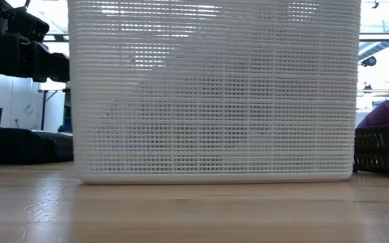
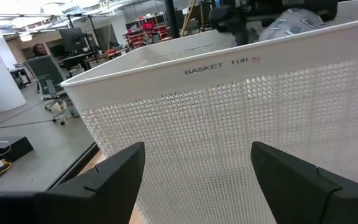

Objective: Pick & place medical supplies in basket/bin
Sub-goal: Put the light blue patient gown into the organizer bin, then return to Home Position

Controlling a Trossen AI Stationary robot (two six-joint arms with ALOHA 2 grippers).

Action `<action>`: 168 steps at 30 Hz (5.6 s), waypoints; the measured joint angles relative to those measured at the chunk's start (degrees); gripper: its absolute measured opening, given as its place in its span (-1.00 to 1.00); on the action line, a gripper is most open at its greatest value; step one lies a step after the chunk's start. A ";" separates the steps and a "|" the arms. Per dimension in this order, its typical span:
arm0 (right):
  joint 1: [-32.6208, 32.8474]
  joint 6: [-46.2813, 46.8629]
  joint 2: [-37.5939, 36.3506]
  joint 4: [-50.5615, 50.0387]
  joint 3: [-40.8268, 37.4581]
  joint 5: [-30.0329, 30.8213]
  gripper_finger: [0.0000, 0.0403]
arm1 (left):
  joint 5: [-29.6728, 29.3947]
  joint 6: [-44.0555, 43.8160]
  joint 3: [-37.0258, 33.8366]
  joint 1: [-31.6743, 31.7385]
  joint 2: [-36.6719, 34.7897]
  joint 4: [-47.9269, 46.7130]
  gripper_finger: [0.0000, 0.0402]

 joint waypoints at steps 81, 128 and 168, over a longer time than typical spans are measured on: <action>13.49 -32.11 -91.18 49.26 -67.26 -21.65 0.22 | -0.01 -0.01 0.00 0.00 0.00 0.01 0.50; 13.49 -27.04 -96.50 50.34 -81.31 -11.19 0.22 | 0.15 -0.01 0.01 0.02 0.66 0.00 0.49; 13.49 -27.04 -96.49 50.34 -81.29 -11.27 0.22 | 0.16 -0.02 0.01 0.00 0.68 0.00 0.49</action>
